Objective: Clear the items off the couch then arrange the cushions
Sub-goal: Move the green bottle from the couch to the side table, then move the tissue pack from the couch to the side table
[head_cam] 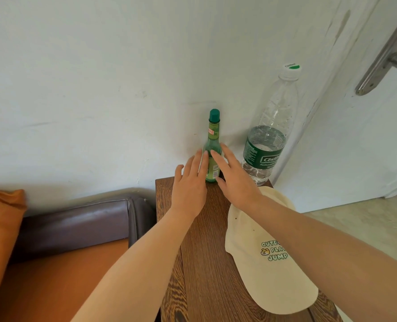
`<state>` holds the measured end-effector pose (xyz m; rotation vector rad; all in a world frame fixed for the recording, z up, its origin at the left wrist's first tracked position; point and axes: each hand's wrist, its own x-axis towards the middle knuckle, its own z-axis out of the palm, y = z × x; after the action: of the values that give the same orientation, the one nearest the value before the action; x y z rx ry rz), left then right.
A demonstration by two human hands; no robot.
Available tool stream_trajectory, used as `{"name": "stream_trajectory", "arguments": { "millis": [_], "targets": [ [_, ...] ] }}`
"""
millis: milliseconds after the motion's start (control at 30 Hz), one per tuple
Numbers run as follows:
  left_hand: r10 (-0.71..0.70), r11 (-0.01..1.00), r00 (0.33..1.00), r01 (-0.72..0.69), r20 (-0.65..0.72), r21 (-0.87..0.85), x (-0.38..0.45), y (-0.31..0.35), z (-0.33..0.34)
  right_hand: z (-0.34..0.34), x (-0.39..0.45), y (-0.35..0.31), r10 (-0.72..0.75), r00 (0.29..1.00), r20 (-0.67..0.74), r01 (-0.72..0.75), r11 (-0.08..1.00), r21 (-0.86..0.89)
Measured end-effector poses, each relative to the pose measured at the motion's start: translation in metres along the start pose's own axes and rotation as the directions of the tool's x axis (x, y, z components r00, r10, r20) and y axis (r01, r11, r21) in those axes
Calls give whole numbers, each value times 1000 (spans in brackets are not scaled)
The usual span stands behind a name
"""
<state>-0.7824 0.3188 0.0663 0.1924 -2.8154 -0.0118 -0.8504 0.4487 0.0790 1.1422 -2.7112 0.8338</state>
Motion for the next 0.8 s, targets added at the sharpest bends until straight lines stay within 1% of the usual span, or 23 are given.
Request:
{"name": "stream_trajectory", "arguments": {
  "millis": [133,233,300,367,433,500,600,700,800],
  "targets": [
    [17,998,999,-19,36,53,-13,-4,-18,-15,-10,-14,8,999,52,-6,999,-33],
    [32,996,999,-36,44,85,-24,-8,-31,-25,-16,-25,31,995,97,-23,996,-91],
    [24,993,998,-31,64,115,-36,-11,-47,-33,-22,-36,17,985,171,9,988,-152],
    [19,987,991,-40,132,156,-49,-15,-60,-38,-30,-48,-4,971,241,56,976,-210],
    [-20,984,985,-12,174,175,-64,-22,-75,-42,-38,-63,-9,962,275,77,968,-239],
    [-35,981,986,4,160,195,-82,-27,-90,-43,-46,-79,-25,958,286,100,962,-253],
    [-56,983,986,27,159,180,-113,-42,-109,-43,-57,-106,-88,953,291,172,946,-276],
    [-48,986,995,33,88,164,-149,-60,-125,-37,-70,-140,-141,949,283,226,929,-295],
    [-59,979,997,47,52,198,-188,-85,-140,-25,-85,-183,-185,941,284,277,901,-333]
  ]
}}
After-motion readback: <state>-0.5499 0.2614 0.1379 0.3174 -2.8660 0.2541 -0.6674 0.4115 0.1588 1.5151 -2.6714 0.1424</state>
